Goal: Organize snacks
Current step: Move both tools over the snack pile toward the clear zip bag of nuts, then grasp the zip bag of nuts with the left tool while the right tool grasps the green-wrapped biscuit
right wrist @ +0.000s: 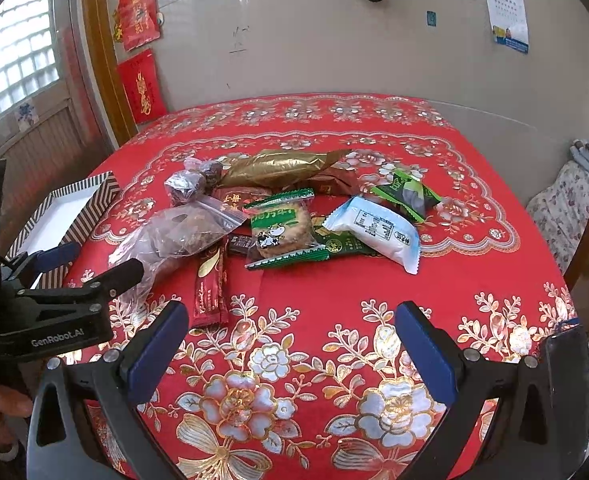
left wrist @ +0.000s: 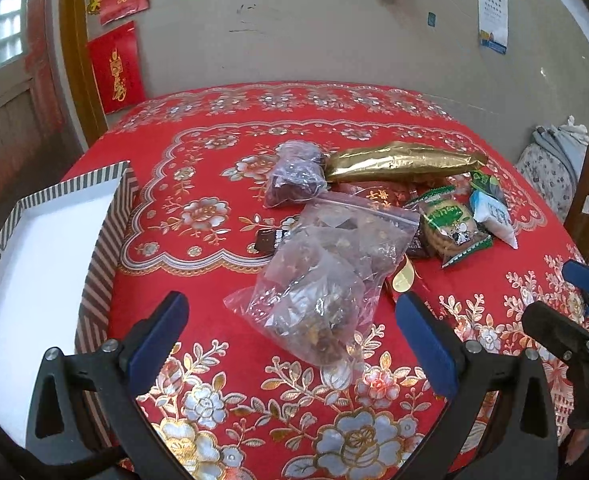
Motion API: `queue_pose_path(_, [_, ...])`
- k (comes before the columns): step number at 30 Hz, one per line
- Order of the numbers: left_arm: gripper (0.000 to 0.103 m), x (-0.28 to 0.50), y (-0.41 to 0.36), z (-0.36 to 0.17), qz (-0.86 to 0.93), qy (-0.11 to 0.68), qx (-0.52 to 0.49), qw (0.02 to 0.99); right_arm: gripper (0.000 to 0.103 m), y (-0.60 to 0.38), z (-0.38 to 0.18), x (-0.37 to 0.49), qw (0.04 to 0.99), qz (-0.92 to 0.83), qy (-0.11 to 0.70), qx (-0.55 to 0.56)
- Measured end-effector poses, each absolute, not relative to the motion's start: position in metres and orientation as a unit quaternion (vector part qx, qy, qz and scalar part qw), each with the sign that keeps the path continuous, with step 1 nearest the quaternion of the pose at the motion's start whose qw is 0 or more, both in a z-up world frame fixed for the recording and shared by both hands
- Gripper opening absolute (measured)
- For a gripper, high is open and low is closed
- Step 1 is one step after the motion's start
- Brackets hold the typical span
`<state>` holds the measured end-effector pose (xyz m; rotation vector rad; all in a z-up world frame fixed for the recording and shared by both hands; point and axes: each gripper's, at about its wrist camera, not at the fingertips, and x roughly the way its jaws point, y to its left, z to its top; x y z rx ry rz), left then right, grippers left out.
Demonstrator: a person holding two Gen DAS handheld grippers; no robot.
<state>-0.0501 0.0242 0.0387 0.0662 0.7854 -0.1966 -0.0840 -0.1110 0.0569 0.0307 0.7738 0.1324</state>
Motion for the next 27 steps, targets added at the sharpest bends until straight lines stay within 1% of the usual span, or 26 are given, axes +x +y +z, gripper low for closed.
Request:
queue_pose_path(20, [0.103, -0.048, 0.02, 0.035, -0.093, 0.385, 0.046, 0.917, 0.103, -0.109, 0.052, -0.081, 0.921, 0.062, 0.383, 0.009])
queue_pose_path(27, [0.103, -0.037, 0.016, 0.031, -0.093, 0.395, 0.058, 0.912, 0.103, -0.111, 0.057, -0.074, 0.919, 0.066, 0.388, 0.005])
